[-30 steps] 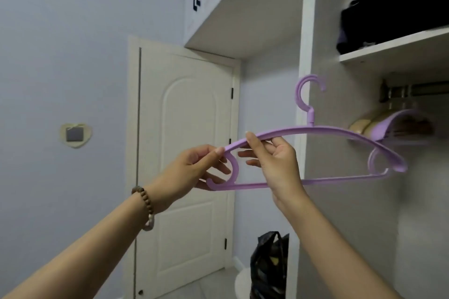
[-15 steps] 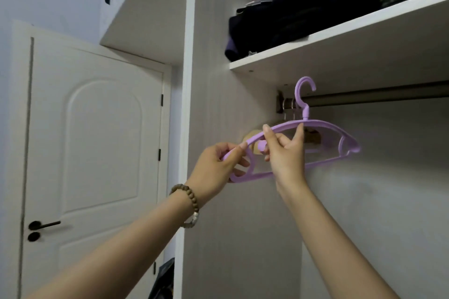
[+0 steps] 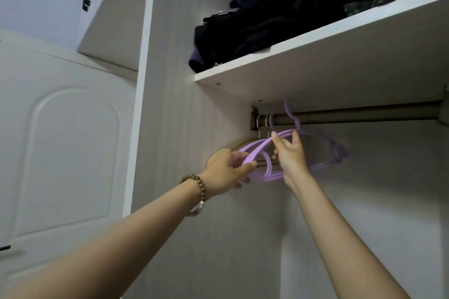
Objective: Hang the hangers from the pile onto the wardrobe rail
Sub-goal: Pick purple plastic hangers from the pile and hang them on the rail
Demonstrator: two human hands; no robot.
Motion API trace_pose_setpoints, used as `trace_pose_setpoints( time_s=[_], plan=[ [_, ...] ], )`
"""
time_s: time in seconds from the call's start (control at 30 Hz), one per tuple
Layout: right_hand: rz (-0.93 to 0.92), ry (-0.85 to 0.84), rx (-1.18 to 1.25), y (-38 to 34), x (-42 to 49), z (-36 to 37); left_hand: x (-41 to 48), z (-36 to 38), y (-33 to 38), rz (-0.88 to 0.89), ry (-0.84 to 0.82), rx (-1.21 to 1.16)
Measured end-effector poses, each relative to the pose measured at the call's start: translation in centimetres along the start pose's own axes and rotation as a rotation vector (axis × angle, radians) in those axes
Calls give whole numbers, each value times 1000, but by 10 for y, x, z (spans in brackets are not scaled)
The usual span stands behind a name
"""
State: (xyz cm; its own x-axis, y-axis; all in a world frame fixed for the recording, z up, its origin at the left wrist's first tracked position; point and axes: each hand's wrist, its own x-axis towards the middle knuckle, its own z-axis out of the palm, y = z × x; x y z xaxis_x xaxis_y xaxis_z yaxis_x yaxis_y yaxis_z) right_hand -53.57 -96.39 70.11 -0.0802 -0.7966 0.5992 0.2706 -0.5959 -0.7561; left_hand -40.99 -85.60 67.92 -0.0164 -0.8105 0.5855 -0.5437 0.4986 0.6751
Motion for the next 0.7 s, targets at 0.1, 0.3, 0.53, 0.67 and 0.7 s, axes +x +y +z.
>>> trace_pose_setpoints(
  time_s=[0.1, 0.3, 0.53, 0.67, 0.7],
  plan=[
    [28, -9, -25, 8, 18, 1, 16, 0, -6, -41, -24, -19],
    [98, -51, -52, 27, 39, 9, 28, -3, -14, -108, -6, -91],
    [156, -50, -46, 44, 45, 16, 24, -6, -16, -128, -12, -33],
    [169, -73, -30, 45, 41, 12, 18, -5, -20, -138, -28, 116],
    [165, -89, -39, 43, 38, 11, 16, -5, -21, -141, -36, 133]
  ],
)
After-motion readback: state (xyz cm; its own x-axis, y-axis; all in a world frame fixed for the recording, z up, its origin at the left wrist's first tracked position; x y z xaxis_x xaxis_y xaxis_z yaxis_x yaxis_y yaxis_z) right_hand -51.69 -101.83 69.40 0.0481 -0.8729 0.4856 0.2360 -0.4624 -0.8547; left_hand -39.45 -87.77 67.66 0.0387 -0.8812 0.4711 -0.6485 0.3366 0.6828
